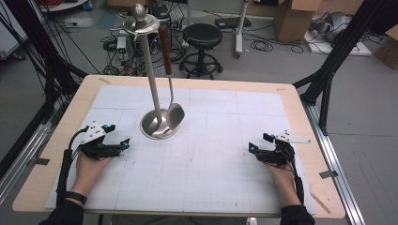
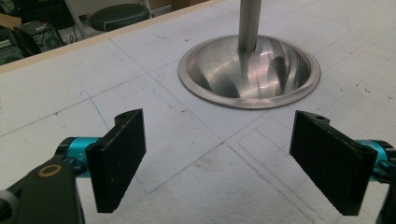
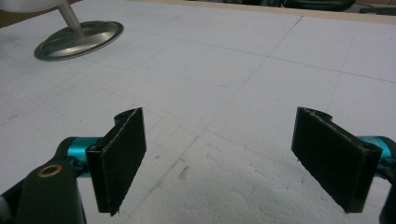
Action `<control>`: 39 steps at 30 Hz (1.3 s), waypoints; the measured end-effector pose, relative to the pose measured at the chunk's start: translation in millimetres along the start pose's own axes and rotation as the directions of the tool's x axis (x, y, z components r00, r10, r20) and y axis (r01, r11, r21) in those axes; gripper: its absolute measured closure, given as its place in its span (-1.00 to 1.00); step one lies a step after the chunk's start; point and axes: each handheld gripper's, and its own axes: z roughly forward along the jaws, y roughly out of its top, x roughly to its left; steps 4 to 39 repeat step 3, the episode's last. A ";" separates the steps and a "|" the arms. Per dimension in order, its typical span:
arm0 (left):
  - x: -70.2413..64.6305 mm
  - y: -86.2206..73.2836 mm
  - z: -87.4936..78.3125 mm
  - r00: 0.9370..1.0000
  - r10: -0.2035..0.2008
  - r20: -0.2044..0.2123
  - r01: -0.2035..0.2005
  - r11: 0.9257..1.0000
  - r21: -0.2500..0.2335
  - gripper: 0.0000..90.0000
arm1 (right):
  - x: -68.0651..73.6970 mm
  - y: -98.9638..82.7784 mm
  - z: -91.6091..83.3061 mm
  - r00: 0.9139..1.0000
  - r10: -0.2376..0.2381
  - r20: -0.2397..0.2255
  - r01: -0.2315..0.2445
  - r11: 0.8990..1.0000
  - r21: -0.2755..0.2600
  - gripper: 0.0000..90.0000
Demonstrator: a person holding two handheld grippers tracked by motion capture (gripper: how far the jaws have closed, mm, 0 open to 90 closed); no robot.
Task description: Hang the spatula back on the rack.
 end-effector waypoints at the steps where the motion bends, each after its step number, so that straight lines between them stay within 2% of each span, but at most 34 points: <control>1: -0.2 0.0 0.2 1.000 0.000 0.000 0.000 1.000 -0.001 -0.58 | 0.0 0.0 0.0 1.000 0.000 0.000 0.000 1.000 0.000 -0.62; 39: 0.2 0.1 -0.1 1.000 0.001 0.000 -0.001 1.000 0.001 -0.58 | -1.2 -0.1 0.1 1.000 0.006 -0.002 -0.006 1.000 -0.002 -0.62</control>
